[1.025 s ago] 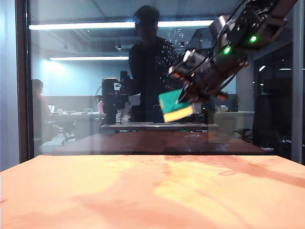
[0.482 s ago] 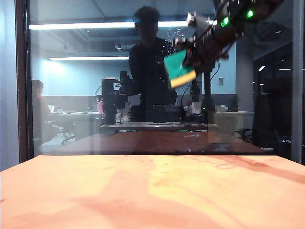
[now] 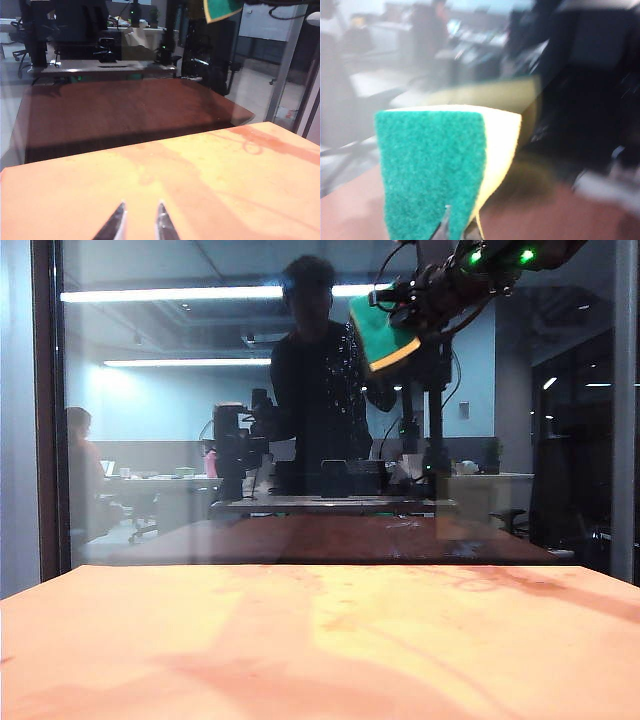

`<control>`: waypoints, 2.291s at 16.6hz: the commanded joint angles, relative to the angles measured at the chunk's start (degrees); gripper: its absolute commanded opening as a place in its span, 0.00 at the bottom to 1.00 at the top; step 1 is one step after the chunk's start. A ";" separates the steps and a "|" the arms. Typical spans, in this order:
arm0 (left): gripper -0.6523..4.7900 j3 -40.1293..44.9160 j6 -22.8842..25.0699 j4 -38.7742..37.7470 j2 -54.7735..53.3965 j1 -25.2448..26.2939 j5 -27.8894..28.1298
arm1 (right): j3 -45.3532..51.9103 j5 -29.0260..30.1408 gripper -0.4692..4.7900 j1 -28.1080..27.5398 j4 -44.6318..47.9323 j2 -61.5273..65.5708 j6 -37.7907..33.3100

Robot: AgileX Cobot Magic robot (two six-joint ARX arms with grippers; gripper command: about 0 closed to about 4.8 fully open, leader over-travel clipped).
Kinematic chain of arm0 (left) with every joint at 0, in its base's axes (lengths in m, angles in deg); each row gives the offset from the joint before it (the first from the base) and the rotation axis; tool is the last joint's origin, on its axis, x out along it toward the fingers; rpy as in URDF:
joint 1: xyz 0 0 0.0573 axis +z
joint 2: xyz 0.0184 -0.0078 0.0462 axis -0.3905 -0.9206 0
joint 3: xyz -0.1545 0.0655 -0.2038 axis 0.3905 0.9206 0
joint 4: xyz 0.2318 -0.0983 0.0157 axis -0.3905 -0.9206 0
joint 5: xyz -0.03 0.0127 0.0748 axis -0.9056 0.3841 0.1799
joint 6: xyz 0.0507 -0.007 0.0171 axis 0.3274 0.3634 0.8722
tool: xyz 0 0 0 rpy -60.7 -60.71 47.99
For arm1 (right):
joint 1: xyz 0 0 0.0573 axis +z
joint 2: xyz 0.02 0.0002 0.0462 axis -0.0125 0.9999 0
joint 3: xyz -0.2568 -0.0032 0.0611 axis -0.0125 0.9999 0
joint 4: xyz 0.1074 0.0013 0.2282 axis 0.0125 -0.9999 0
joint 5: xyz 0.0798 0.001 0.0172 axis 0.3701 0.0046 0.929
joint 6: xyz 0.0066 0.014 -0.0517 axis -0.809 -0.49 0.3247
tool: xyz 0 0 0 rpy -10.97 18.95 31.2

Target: Pick up the sponge from the table, wipe the water off the glass, and finally place the sponge back on the table.

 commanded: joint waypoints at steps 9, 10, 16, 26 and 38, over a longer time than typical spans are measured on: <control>0.26 -0.17 0.24 0.70 -0.04 -0.02 -0.07 | -1.03 1.88 0.07 -4.33 4.83 2.51 0.90; 0.26 -0.17 0.24 0.70 -0.04 -0.02 -0.07 | -1.03 2.21 0.07 -4.22 3.45 3.34 0.90; 0.26 -0.17 0.24 0.68 -0.04 -0.02 -0.09 | -0.98 4.55 0.07 -2.86 -6.84 6.62 3.10; 0.26 -0.17 0.24 0.68 -0.04 0.00 -0.04 | -1.09 1.73 0.07 -1.46 0.74 1.64 3.93; 0.26 -0.17 0.20 0.66 -0.04 -0.02 -0.28 | -11.45 0.92 0.07 -0.66 -11.98 7.15 3.91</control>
